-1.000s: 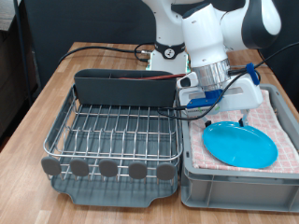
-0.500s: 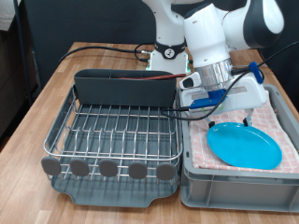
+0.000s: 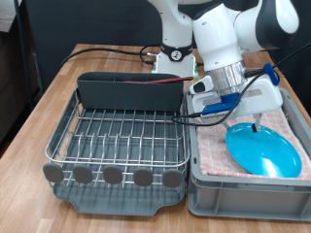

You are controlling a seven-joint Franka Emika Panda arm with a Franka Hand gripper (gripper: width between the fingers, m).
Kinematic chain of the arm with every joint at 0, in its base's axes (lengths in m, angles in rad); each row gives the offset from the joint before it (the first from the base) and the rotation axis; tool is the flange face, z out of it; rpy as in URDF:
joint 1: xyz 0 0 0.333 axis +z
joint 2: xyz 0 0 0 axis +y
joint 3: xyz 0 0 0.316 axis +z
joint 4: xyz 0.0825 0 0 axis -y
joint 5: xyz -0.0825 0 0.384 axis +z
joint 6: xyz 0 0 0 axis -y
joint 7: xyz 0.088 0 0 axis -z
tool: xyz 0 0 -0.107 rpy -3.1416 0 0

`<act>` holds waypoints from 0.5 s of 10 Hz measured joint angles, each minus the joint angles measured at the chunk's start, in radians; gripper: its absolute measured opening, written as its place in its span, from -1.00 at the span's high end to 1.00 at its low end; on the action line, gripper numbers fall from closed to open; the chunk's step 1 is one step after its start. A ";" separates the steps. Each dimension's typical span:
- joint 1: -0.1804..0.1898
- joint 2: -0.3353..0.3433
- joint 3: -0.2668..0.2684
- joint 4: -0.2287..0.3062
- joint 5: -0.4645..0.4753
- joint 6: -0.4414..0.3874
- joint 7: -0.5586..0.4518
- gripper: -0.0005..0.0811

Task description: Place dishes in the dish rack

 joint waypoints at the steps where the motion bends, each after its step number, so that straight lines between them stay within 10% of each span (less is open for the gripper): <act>1: 0.000 0.002 0.000 0.003 0.000 -0.001 0.001 -0.11; 3: 0.004 0.004 -0.004 0.010 -0.028 -0.012 0.039 0.67; 5: 0.014 0.004 -0.020 0.014 -0.113 -0.026 0.134 0.69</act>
